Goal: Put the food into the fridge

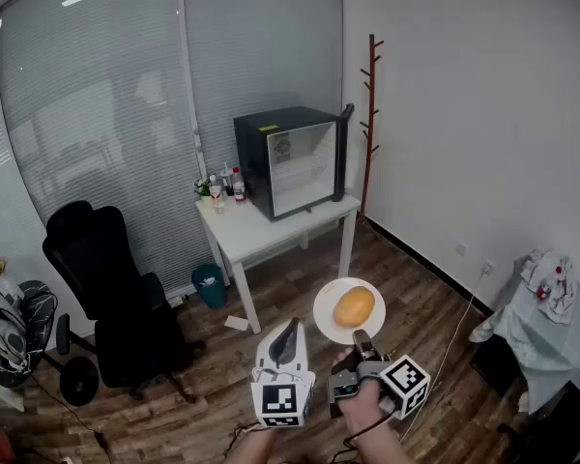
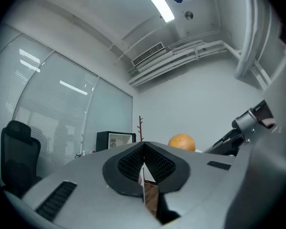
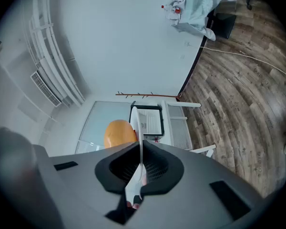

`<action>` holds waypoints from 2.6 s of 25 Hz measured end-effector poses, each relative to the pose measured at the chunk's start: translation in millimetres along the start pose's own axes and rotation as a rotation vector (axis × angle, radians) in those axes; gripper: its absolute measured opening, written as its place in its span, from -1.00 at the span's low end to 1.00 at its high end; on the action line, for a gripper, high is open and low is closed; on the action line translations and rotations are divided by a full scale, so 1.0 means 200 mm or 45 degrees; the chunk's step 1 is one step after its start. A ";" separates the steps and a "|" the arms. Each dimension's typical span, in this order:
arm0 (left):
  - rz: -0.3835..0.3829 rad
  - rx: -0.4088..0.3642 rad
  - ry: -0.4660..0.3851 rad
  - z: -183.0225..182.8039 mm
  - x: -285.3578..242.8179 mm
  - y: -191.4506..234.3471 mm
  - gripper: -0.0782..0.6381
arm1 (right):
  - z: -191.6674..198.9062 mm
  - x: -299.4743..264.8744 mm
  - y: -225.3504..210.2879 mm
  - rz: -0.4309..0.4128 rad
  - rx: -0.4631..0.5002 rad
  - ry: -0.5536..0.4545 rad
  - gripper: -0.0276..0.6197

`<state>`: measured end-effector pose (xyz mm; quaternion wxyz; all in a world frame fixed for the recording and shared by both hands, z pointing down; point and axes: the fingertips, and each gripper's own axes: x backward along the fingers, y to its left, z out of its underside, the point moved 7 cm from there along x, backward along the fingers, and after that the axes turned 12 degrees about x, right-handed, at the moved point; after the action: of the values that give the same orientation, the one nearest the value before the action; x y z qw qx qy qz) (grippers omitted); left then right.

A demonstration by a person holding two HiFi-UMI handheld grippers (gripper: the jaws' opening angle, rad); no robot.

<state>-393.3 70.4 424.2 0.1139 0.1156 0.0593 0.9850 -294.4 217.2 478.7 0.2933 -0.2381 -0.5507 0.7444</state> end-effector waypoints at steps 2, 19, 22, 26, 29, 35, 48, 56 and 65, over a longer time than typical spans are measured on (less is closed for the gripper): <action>-0.003 0.001 -0.003 0.00 0.00 -0.01 -0.71 | -0.01 0.01 0.00 -0.012 0.013 0.003 -0.82; -0.037 -0.023 -0.011 0.08 -0.05 -0.28 -0.71 | -0.25 0.07 -0.11 -0.027 0.007 0.039 -0.82; -0.037 -0.029 -0.009 0.09 -0.06 -0.32 -0.71 | -0.29 0.08 -0.14 -0.029 0.000 0.044 -0.82; -0.028 -0.035 -0.002 0.10 -0.10 -0.35 -0.71 | -0.32 0.06 -0.14 -0.031 0.020 0.054 -0.81; -0.019 -0.037 -0.006 0.10 -0.14 -0.37 -0.71 | -0.35 0.05 -0.15 -0.033 0.014 0.043 -0.81; 0.008 -0.037 -0.015 0.12 -0.22 -0.37 -0.71 | -0.39 -0.03 -0.16 -0.044 -0.003 0.022 -0.82; -0.029 -0.018 -0.029 0.22 -0.69 -0.03 -0.71 | -0.36 -0.62 -0.17 -0.005 0.034 0.069 -0.82; -0.042 -0.016 -0.005 0.26 -1.03 0.29 -0.71 | -0.27 -1.08 -0.12 0.023 0.051 0.087 -0.82; -0.046 0.014 -0.020 0.27 -1.32 0.56 -0.71 | -0.21 -1.46 -0.08 0.024 0.045 0.082 -0.82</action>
<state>-154.1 -96.7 435.1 0.1316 0.1230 0.0660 0.9814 -54.1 45.0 490.5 0.3079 -0.2620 -0.5255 0.7486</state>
